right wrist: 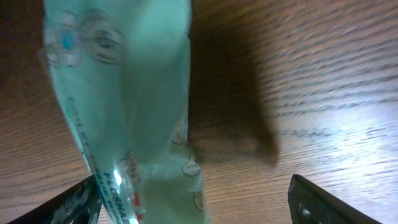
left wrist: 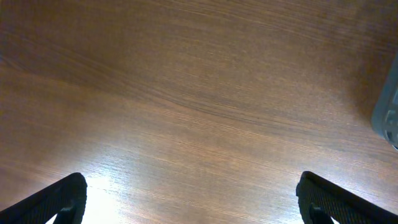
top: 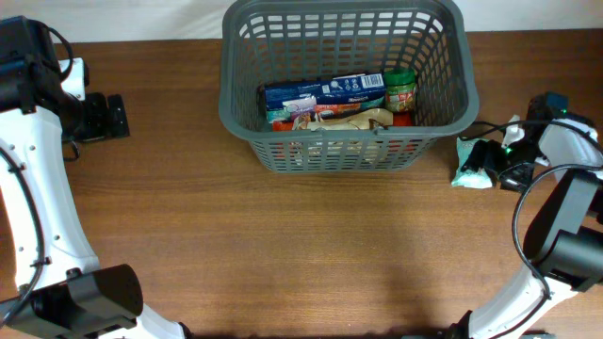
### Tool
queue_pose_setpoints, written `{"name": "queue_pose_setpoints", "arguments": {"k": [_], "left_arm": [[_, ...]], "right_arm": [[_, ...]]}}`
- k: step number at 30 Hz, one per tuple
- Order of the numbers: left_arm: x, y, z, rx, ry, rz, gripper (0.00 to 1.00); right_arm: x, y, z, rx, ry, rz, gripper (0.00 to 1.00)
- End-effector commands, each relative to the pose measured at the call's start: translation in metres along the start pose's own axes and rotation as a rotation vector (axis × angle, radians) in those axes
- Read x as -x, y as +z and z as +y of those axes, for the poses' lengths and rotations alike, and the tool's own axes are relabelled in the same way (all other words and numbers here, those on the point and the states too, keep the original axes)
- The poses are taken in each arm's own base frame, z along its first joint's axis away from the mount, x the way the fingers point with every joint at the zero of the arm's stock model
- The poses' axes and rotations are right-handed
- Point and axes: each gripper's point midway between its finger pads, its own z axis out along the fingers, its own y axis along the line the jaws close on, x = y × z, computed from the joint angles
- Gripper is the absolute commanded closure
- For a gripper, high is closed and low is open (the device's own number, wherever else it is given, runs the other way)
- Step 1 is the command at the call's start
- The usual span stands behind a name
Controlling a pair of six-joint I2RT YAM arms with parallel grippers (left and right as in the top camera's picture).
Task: Pack container
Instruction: 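Move the right gripper to the mint-green wipes pack and grasp it, then lift the wipes pack and lower it into the basket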
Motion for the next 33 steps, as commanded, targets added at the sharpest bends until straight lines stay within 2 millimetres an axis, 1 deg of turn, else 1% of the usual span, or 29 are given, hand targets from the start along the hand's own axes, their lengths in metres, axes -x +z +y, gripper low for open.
{"name": "queue_pose_setpoints", "arguments": {"k": [1, 4, 8, 13, 15, 16, 20, 23, 26, 31, 33], "left_arm": [[-0.001, -0.002, 0.000, -0.009, -0.013, -0.003, 0.01], [-0.001, -0.002, 0.000, -0.009, -0.013, -0.003, 0.01], [-0.001, -0.002, 0.000, -0.009, -0.013, -0.003, 0.01], [-0.001, -0.002, 0.000, -0.009, -0.013, -0.003, 0.01], [-0.001, -0.002, 0.000, -0.009, -0.013, -0.003, 0.01], [-0.001, -0.002, 0.000, -0.009, -0.013, -0.003, 0.01], [-0.001, -0.002, -0.001, -0.010, -0.013, -0.003, 0.01], [-0.001, -0.002, 0.000, -0.009, -0.013, -0.003, 0.01], [-0.001, -0.002, -0.001, -0.010, -0.013, -0.003, 0.01], [-0.001, -0.002, 0.000, -0.009, -0.013, -0.003, 0.01], [-0.001, -0.002, 0.000, -0.009, -0.013, -0.003, 0.01]], "right_arm": [[0.000, -0.003, 0.005, 0.001, -0.003, -0.018, 0.14], [0.002, -0.003, 0.006, 0.004, 0.003, -0.023, 0.28], [0.006, -0.003, 0.006, 0.005, 0.039, -0.043, 0.34], [0.011, -0.003, 0.006, 0.008, 0.095, -0.062, 0.59], [0.010, -0.003, 0.006, 0.008, 0.095, -0.058, 0.73], [0.010, -0.003, 0.006, 0.007, 0.096, -0.055, 0.78], [0.011, -0.008, 0.007, 0.012, 0.097, -0.054, 0.91], [0.018, -0.023, 0.011, 0.016, 0.095, -0.063, 0.96], [0.029, -0.045, 0.014, 0.017, 0.091, -0.086, 0.96], [0.050, -0.091, 0.020, 0.008, 0.082, -0.154, 0.96], [0.060, -0.114, 0.023, 0.008, 0.075, -0.196, 0.96]]}}
